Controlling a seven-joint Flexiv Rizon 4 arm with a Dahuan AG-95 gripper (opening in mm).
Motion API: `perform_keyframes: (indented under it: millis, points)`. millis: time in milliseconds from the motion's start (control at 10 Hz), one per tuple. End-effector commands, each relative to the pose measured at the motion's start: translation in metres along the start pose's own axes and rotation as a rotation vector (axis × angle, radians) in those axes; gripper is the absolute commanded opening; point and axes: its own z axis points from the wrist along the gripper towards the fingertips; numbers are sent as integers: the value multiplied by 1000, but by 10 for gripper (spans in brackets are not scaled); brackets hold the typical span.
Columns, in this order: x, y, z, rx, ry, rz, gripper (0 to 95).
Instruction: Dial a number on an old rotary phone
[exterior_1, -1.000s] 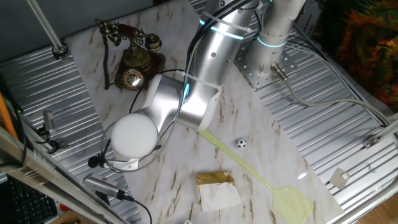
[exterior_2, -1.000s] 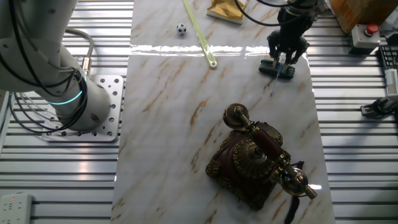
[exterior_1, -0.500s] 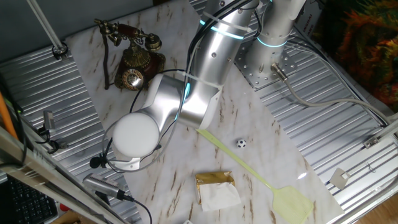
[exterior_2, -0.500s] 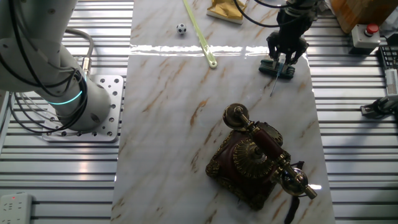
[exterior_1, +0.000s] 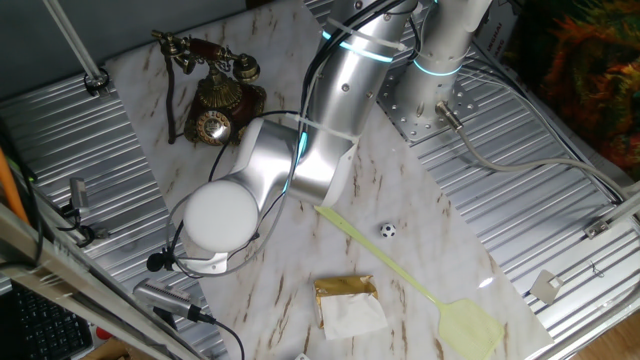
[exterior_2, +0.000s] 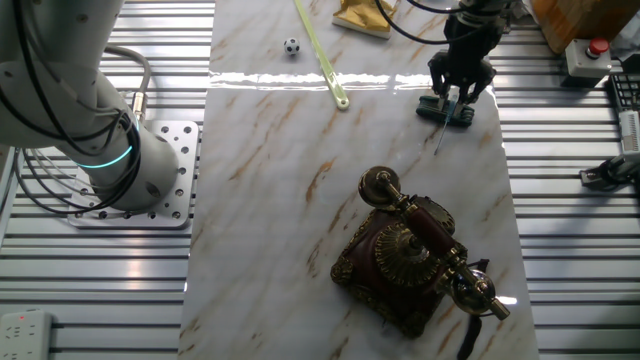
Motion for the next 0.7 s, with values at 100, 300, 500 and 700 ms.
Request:
perform_keyframes:
  millis: [100, 300, 500, 700]
  points:
    - [0, 0, 1, 3, -3, -3, 190]
    - [0, 0, 1, 4, -3, -5, 190]
    - [0, 0, 1, 4, -3, -5, 190]
    - [-1, 0, 2, 4, -3, -5, 190]
